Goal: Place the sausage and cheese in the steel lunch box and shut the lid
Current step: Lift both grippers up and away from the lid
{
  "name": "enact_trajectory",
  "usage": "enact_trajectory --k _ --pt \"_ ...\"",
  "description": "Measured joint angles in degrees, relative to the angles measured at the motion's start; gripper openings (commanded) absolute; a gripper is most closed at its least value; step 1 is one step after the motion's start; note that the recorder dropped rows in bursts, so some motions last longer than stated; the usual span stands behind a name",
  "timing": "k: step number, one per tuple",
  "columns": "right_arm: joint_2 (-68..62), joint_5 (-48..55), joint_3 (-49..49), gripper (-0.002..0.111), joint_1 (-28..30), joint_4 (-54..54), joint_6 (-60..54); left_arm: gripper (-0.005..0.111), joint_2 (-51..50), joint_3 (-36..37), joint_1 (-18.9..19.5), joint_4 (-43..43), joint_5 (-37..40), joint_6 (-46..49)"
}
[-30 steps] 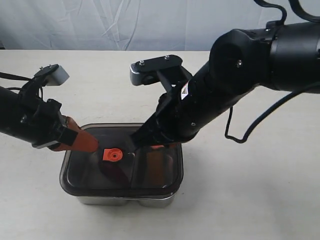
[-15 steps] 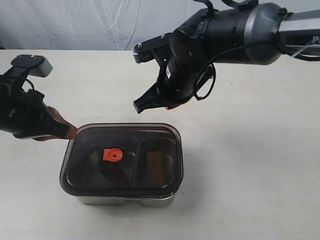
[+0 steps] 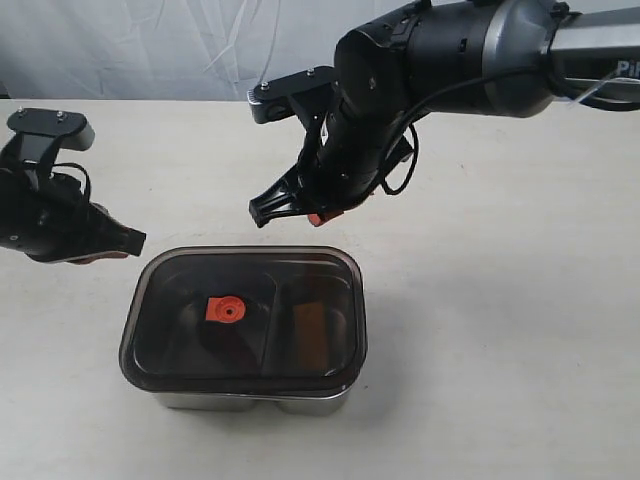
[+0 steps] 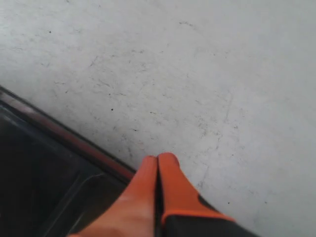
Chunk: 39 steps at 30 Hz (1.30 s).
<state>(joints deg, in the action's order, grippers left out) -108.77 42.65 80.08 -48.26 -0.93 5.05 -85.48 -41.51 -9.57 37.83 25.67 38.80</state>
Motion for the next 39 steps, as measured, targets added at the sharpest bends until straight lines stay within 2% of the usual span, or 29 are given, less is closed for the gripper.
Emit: enact_trajectory --k 7,15,34,39 --pt "0.0 -0.27 0.0 -0.001 0.0 0.22 -0.14 0.0 -2.4 0.0 -0.41 3.14 1.39 0.38" --pt "0.0 -0.62 0.0 -0.001 0.0 0.22 -0.31 0.0 -2.48 0.0 -3.73 4.13 0.4 2.18" --pt "0.53 -0.4 0.0 -0.001 0.0 0.47 -0.31 0.0 -2.48 0.0 -3.87 4.8 0.51 2.51" --pt "0.53 0.56 0.0 -0.001 0.0 0.47 -0.45 0.0 -2.48 -0.58 -3.87 6.91 3.38 3.36"
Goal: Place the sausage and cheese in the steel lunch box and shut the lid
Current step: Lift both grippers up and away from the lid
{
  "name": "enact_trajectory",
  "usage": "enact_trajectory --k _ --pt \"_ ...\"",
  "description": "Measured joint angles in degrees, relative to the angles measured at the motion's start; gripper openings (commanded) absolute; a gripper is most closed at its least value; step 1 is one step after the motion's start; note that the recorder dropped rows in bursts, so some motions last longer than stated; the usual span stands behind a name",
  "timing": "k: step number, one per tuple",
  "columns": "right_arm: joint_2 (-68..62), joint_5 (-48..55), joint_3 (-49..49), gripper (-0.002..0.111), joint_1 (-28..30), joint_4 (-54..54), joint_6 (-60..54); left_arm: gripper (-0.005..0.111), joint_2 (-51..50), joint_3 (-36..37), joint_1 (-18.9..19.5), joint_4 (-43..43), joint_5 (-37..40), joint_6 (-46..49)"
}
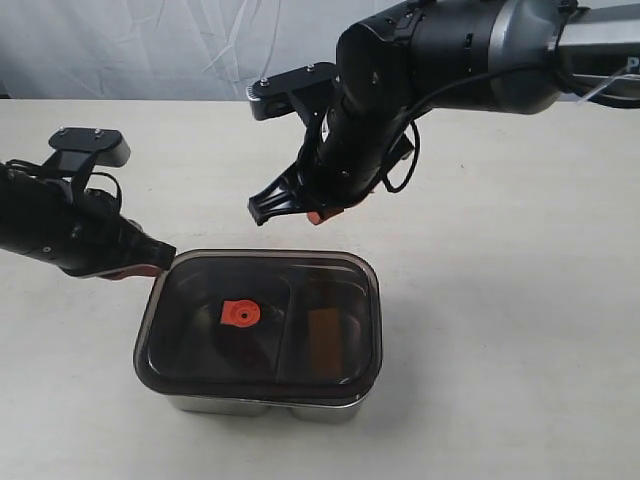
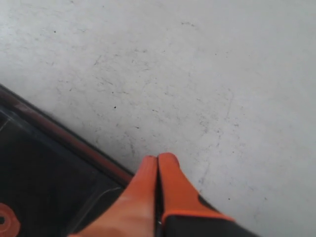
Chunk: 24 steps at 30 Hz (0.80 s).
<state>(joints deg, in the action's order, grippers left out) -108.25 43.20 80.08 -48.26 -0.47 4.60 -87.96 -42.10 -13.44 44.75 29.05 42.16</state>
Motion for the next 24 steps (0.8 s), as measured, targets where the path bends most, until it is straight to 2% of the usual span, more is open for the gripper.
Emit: enact_trajectory --k 14,20,24 --pt "0.09 2.53 0.0 -0.001 0.0 -0.3 0.93 0.0 0.13 -0.12 -0.12 0.31 1.37 1.33" --pt "2.11 3.06 0.0 -0.001 0.0 -0.64 2.97 0.0 4.44 -0.15 -0.12 0.26 1.2 1.33" --pt "5.64 8.64 0.0 -0.001 0.0 -0.64 6.55 0.0 7.0 -0.6 -0.12 -1.24 1.2 0.28"
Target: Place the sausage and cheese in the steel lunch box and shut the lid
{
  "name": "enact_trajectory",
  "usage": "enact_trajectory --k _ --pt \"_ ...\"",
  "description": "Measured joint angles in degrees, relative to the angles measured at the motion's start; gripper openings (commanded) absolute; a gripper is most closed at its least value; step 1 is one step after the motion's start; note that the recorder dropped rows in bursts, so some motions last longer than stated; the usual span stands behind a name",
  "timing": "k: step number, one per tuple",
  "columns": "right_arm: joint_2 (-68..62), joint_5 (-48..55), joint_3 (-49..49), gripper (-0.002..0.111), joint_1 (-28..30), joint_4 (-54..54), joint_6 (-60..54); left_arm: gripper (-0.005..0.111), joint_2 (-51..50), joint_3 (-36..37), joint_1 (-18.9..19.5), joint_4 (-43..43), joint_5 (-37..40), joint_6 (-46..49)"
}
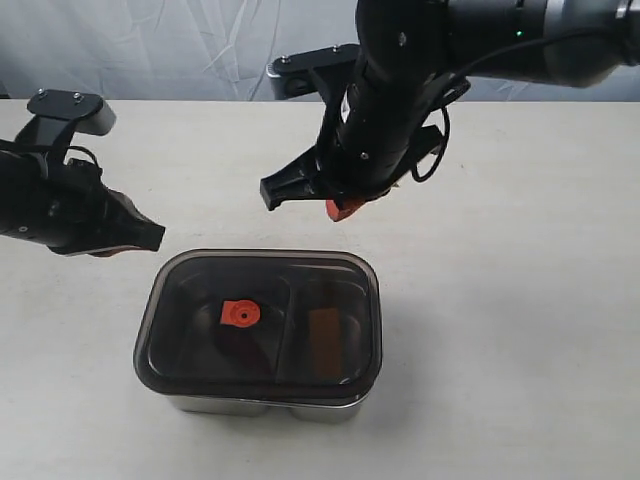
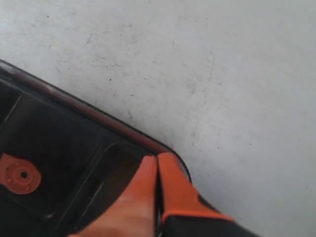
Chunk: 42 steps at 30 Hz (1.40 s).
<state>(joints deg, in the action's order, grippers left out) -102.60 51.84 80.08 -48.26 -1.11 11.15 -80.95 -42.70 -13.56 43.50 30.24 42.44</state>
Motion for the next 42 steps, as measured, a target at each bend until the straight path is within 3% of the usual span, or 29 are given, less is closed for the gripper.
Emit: enact_trajectory --k 3,11,17,21,24,34,38,42 --pt "3.08 2.14 -0.12 -0.001 0.0 -0.98 0.37 0.0 0.0 0.0 1.54 0.45 0.4 -1.3" --pt "14.32 2.03 -9.86 -0.001 0.0 -9.84 5.87 0.0 -0.14 0.82 14.09 9.98 6.88 0.31" --pt "22.6 -2.18 -19.91 -0.001 0.0 -9.31 6.81 0.0 -9.44 2.34 24.62 27.54 25.57 11.51" --pt "26.64 -3.51 -23.98 -0.001 0.0 -9.15 6.81 0.0 -17.14 2.34 29.89 30.84 35.62 15.24" --pt "29.22 -4.13 -26.16 -0.001 0.0 -9.25 6.81 0.001 -21.1 2.39 33.16 31.35 38.07 18.49" --pt "32.13 -6.1 -28.75 -0.001 0.0 -9.25 6.6 0.039 -26.09 2.39 34.88 34.44 38.77 28.46" --pt "32.13 -6.88 -28.75 -0.001 0.0 -9.37 6.6 0.041 -26.09 2.48 34.61 35.18 38.9 29.01" --pt "32.13 -7.44 -28.89 -0.001 0.0 -9.37 6.49 0.041 -27.03 2.48 30.7 34.57 38.9 29.17"
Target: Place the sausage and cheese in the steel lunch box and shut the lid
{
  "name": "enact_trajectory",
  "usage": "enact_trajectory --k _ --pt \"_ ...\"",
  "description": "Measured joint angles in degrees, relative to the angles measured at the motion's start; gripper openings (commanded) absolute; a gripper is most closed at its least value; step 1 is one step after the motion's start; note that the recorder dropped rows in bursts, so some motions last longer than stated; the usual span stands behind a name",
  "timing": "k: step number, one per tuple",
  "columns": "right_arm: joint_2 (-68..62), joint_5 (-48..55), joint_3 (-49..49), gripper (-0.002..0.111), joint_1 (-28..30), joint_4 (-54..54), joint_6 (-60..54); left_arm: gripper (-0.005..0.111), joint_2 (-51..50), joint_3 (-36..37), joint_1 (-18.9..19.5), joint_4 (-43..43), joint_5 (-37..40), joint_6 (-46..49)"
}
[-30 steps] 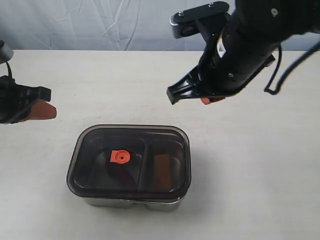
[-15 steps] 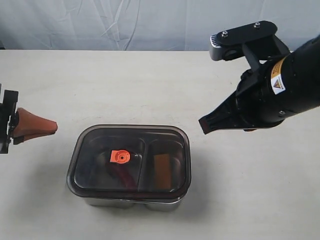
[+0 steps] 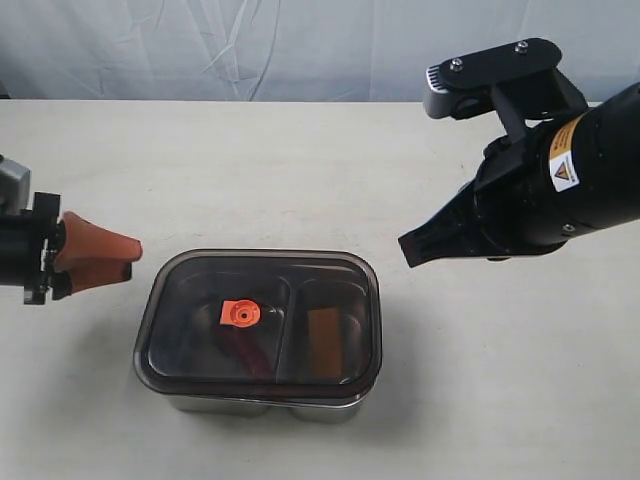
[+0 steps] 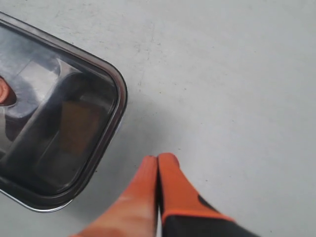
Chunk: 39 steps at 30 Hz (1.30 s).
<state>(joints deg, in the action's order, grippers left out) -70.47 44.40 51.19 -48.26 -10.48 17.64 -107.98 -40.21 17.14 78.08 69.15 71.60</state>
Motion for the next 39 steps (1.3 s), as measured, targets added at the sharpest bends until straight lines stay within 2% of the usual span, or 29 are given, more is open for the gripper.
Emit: enact_trajectory --k 5,14,16,22,34,39 --pt "0.0 -0.61 0.0 -0.001 0.0 0.0 -0.13 0.041 -0.78 0.0 -5.11 -1.67 0.12 0.0" --pt "0.0 -0.84 0.0 -0.001 0.0 0.0 -0.12 0.039 -0.94 0.0 -5.39 -2.69 -0.71 -2.31" --pt "0.0 -1.39 0.0 -0.001 0.0 0.0 -0.12 0.032 -0.94 0.0 -5.39 -2.69 -0.21 -2.39" --pt "0.0 -1.9 0.0 -0.001 0.0 0.0 -0.12 0.0 -0.94 0.0 -5.39 -2.73 -0.43 -2.44" --pt "0.0 -2.11 0.0 -0.001 0.0 0.0 -0.12 0.0 -0.94 0.0 -5.39 -2.52 -0.22 -2.58" --pt "0.0 -1.52 0.0 -0.001 0.0 -0.12 -0.12 0.0 -0.94 0.0 -5.39 -2.61 -0.22 -5.5"
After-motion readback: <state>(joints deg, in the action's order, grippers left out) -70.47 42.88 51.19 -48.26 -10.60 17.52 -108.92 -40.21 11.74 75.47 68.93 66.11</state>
